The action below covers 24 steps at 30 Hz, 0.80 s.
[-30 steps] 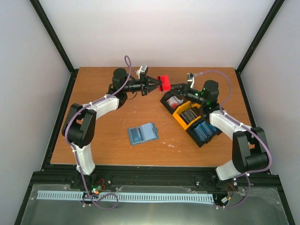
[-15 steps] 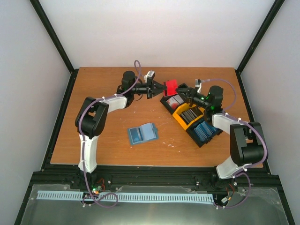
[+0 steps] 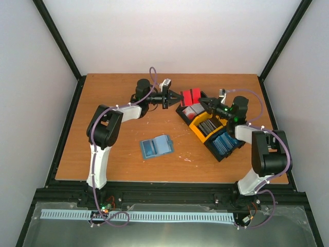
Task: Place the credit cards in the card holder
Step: Pick up the credit card from the storage box, then place the credit card in the storage box.
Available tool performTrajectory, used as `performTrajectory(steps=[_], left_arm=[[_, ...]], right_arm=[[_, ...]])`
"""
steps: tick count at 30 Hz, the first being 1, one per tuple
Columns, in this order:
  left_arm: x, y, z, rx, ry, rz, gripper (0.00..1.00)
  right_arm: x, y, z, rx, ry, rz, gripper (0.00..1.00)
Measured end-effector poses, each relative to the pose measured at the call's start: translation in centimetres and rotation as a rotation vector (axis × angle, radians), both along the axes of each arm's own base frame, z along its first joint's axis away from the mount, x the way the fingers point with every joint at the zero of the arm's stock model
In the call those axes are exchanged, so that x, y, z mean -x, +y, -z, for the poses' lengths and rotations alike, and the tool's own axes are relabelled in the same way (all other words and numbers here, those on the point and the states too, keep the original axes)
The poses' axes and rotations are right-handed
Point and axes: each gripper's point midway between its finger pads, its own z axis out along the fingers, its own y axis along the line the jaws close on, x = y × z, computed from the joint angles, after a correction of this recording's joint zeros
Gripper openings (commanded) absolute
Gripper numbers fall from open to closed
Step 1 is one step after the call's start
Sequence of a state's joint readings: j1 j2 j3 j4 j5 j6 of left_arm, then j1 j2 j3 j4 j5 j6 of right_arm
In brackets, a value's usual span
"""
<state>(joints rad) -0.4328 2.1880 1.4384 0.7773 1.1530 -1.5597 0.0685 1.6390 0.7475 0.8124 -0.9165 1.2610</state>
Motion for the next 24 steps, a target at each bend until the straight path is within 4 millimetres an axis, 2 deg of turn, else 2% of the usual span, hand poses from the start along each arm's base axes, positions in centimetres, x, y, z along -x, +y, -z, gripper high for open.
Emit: performTrajectory(steps=[5, 8, 11, 15, 19, 24], left_arm=[[-0.4, 0.3, 1.0, -0.026, -0.035, -0.021, 0.01], [-0.4, 1.1, 2.7, -0.085, -0.045, -0.059, 0.01], [-0.4, 2.3, 3.7, -0.170, -0.078, -0.113, 0.01], [-0.3, 4.3, 3.4, -0.281, -0.158, -0.192, 0.01], [0.7, 6.8, 3.7, -0.380, -0.212, -0.249, 0.01], [2.3, 9.4, 6.8, -0.520, -0.196, -0.282, 0.01]], right_arm=[[-0.6, -1.2, 1.3, 0.063, 0.000, 0.032, 0.03], [-1.3, -1.4, 2.2, 0.160, -0.001, 0.030, 0.03], [-2.7, -1.9, 1.8, 0.290, -0.036, 0.037, 0.03], [-4.3, -2.3, 1.5, 0.460, -0.084, 0.028, 0.03], [-4.9, -1.8, 4.8, 0.640, -0.051, -0.040, 0.03], [-3.7, -1.2, 9.4, 0.777, 0.026, -0.166, 0.03]])
